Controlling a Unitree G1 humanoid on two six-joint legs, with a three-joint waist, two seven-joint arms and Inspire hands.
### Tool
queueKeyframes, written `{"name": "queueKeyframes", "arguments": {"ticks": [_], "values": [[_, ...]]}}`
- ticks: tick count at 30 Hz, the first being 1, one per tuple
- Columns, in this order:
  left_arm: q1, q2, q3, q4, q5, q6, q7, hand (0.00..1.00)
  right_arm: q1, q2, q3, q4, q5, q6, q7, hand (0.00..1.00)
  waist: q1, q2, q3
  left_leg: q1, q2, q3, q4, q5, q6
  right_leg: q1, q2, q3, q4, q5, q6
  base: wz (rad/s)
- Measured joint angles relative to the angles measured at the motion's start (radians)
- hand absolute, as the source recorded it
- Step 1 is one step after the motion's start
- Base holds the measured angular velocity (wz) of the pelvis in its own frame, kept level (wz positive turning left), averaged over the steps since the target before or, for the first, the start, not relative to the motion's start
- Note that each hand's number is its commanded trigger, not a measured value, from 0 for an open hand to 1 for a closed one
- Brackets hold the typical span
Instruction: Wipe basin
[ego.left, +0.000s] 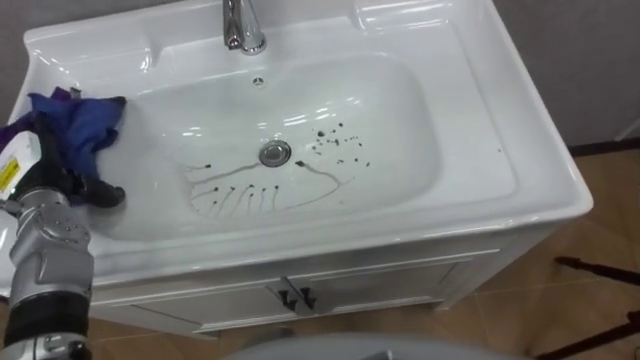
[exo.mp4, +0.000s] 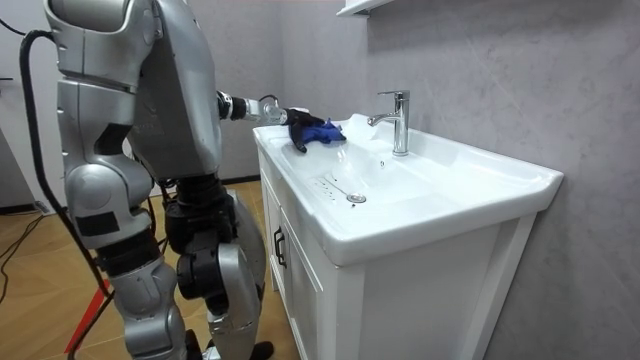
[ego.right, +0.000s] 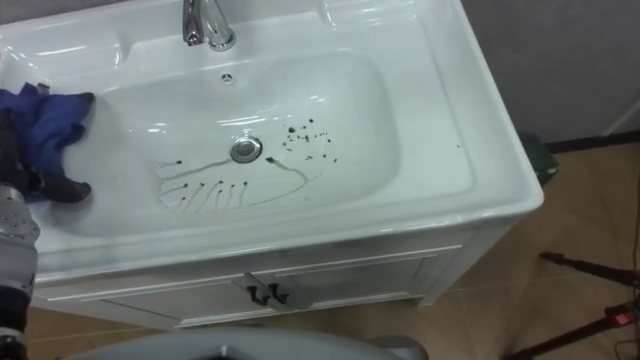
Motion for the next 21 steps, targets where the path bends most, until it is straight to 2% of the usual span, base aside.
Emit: {"name": "queueKeyframes", "arguments": {"ticks": [3,8,12,21], "values": [[-0.014,0.006,0.0,0.0,0.031,0.0,-0.018,1.0,0.0,-0.013,0.0,-0.002,0.001,-0.007,-0.003,0.0,0.001,0.013,-0.0002,0.002,0.001,0.008,-0.003,0.0,0.0,-0.006,-0.002,0.001,0.008,-0.001,0.0,-0.05],[-0.015,0.024,0.002,-0.001,0.056,0.002,-0.035,1.0,0.001,-0.027,0.0,-0.004,0.003,-0.013,-0.012,0.0,0.002,0.017,-0.0009,0.013,0.001,0.02,-0.016,0.0,0.0,-0.008,-0.004,0.019,0.01,-0.001,0.0,-0.1],[-0.015,0.038,0.002,-0.001,0.056,0.008,-0.047,1.0,0.001,-0.03,0.0,-0.009,0.003,-0.015,-0.023,0.0,0.001,0.013,-0.0009,0.018,-0.002,0.03,-0.02,0.0,0.0,-0.01,-0.008,0.025,0.01,-0.002,0.002,-0.08],[-0.034,0.041,0.034,-0.001,0.065,0.018,-0.093,1.0,-0.001,-0.031,-0.037,-0.027,-0.011,-0.01,-0.022,0.0,0.021,-0.004,-0.003,0.032,-0.001,0.045,-0.032,0.0,0.0,-0.011,-0.007,0.049,0.012,-0.004,0.002,-0.07]]}}
